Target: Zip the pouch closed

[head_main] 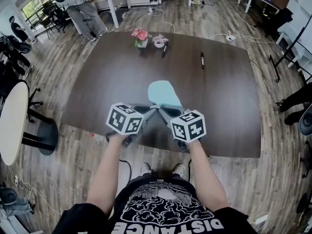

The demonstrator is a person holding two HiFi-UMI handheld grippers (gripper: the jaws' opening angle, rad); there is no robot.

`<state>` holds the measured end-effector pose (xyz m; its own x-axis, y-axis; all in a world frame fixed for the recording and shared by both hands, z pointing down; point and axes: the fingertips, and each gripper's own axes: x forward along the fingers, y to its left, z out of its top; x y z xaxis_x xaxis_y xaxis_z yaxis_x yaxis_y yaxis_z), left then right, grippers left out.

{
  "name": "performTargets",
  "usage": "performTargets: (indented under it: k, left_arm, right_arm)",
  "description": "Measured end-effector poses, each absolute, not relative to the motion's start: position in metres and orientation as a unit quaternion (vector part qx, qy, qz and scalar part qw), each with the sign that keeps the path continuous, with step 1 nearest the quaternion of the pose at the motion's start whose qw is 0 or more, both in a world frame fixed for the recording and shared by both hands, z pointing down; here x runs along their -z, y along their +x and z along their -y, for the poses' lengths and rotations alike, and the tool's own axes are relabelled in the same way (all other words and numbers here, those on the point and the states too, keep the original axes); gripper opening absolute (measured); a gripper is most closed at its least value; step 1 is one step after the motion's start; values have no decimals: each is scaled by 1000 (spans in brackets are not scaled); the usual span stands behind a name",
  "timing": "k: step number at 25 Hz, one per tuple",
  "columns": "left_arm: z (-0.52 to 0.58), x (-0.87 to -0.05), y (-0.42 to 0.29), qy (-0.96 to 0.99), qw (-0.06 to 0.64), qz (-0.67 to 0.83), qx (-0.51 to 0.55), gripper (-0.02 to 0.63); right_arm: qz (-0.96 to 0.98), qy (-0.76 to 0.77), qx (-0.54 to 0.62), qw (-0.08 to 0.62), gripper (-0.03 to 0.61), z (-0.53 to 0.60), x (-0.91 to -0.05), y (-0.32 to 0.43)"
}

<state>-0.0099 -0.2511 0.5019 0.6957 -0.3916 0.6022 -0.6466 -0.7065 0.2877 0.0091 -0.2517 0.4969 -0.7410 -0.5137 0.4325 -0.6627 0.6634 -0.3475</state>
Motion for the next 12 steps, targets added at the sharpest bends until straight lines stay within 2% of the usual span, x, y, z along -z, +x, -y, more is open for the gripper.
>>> performTargets:
  k: [12]
  left_arm:
    - [253,-506,-21,880,247,309,-264,18]
  right_arm:
    - [889,341,-259,163,6,254,-505,12]
